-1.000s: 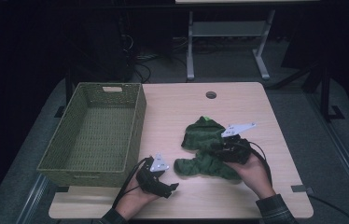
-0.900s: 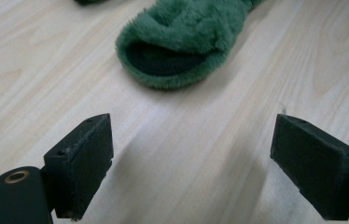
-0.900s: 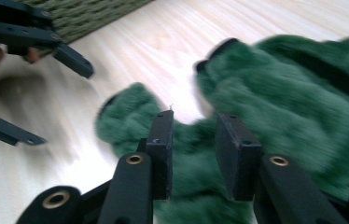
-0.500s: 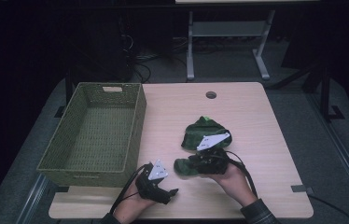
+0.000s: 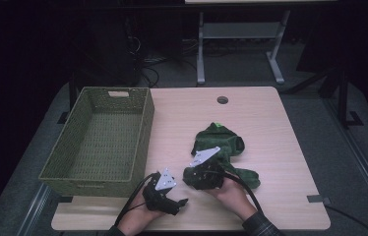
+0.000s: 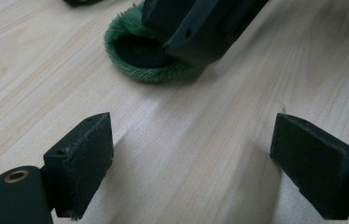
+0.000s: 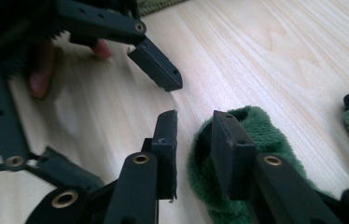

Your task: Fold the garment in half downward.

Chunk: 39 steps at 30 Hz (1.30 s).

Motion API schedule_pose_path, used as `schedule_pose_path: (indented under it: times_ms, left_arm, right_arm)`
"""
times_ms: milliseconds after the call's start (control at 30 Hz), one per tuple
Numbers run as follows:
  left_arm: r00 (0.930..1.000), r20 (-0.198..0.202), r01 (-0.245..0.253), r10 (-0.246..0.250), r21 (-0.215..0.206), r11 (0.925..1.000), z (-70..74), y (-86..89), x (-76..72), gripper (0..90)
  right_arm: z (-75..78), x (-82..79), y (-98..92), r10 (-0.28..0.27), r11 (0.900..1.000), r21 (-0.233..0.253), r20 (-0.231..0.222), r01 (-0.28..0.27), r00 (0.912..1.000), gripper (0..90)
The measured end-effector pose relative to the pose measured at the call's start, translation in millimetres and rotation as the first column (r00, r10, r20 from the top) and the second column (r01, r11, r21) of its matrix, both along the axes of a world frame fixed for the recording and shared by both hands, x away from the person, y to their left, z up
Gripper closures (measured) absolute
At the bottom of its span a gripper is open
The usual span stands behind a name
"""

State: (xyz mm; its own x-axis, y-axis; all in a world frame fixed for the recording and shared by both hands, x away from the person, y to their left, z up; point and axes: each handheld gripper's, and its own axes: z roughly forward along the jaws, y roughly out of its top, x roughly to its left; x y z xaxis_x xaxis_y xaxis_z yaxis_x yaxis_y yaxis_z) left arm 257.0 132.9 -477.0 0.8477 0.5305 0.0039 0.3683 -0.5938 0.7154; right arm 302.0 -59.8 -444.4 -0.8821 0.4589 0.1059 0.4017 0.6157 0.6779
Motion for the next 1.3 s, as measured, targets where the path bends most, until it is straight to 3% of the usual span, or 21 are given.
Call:
schedule_pose_path:
  times_ms: [267, 367, 567, 867, 1300]
  left_arm:
    - [1.0, 0.0, 0.002, -0.002, 0.001, 1.0, 0.0, 0.1, 0.0, 12.6]
    - [1.0, 0.0, 0.001, -0.001, 0.0, 1.0, 0.0, 0.0, 0.0, 12.6]
    - [1.0, 0.0, 0.0, 0.0, -0.002, 1.0, -0.1, -0.1, -0.1, 12.6]
    - [1.0, -0.001, -0.002, 0.002, -0.006, 1.0, -0.2, -0.3, -0.2, 12.5]
    - [1.0, -0.003, -0.001, 0.001, -0.004, 1.0, 0.0, -0.2, -0.2, 12.5]
  right_arm:
    - [-15.6, 1.1, 8.5, 0.0, 0.997, -0.074, 0.031, 0.002, 0.9995, 71.8]
    - [-19.0, -2.8, 8.5, -0.016, 0.997, -0.07, 0.07, 0.021, 0.9974, 81.5]
    - [-18.8, -4.7, 8.0, 0.002, 0.998, -0.067, 0.062, 0.002, 0.9981, 86.4]
    - [-3.9, -10.1, -0.6, 0.0, 1.0, 0.023, 0.02, 0.0, 0.9998, 86.7]
    - [16.6, -11.3, -26.1, -0.019, 0.993, 0.117, 0.024, 0.016, 0.9995, 86.2]
